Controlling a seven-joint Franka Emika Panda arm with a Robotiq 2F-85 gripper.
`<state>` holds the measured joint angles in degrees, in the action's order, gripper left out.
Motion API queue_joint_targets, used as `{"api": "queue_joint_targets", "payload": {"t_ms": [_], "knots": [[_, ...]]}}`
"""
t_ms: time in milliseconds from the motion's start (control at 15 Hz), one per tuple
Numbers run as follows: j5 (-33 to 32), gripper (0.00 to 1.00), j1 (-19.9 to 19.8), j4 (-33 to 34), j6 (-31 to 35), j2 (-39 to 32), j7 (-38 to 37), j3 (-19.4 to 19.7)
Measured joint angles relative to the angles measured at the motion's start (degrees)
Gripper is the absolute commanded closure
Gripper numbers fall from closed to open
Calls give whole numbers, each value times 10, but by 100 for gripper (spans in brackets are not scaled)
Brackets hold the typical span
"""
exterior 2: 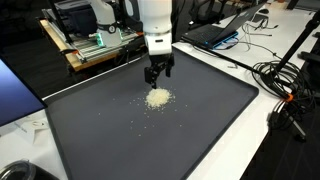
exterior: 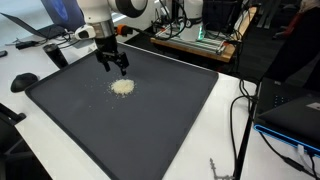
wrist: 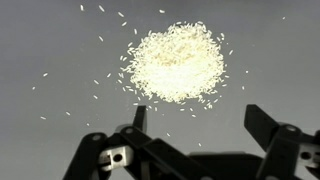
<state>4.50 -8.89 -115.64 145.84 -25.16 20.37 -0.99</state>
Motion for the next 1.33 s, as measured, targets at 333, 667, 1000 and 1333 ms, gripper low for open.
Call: {"api": "queue_joint_targets", "payload": {"t_ms": [333, 667, 1000, 1333], "knots": [[44, 0, -50, -23, 50, -24, 59, -30], [44, 0, -56, -29, 76, -52, 60, -37], [39, 12, -55, -29, 93, -70, 59, -38], [32, 30, -53, -29, 101, -77, 58, -37]]}}
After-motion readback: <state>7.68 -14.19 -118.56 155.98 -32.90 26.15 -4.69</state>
